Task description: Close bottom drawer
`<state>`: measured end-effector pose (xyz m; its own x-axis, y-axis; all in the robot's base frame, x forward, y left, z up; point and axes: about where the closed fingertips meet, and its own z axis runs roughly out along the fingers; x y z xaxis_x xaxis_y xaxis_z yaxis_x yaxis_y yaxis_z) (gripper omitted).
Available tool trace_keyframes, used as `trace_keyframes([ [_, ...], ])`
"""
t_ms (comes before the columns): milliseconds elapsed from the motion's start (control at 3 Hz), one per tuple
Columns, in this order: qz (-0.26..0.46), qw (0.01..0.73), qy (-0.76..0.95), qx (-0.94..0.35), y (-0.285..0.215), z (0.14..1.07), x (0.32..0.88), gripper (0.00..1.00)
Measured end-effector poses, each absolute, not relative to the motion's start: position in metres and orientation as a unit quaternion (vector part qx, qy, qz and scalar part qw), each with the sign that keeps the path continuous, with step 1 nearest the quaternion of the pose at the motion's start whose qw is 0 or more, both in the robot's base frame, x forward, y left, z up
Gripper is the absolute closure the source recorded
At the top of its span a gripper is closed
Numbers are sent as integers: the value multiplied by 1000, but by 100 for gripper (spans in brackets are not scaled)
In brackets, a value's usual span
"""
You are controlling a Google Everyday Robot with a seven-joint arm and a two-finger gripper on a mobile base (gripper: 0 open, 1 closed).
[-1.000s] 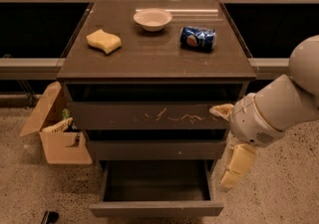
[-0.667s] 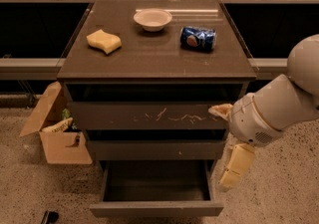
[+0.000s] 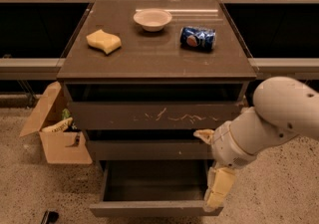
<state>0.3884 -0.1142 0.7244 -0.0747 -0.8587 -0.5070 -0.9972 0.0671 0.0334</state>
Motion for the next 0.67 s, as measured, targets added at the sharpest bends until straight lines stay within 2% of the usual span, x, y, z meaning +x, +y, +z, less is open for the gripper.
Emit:
trace_keyframes([
  [667,267,182,677,-662,-87,580,365,0],
])
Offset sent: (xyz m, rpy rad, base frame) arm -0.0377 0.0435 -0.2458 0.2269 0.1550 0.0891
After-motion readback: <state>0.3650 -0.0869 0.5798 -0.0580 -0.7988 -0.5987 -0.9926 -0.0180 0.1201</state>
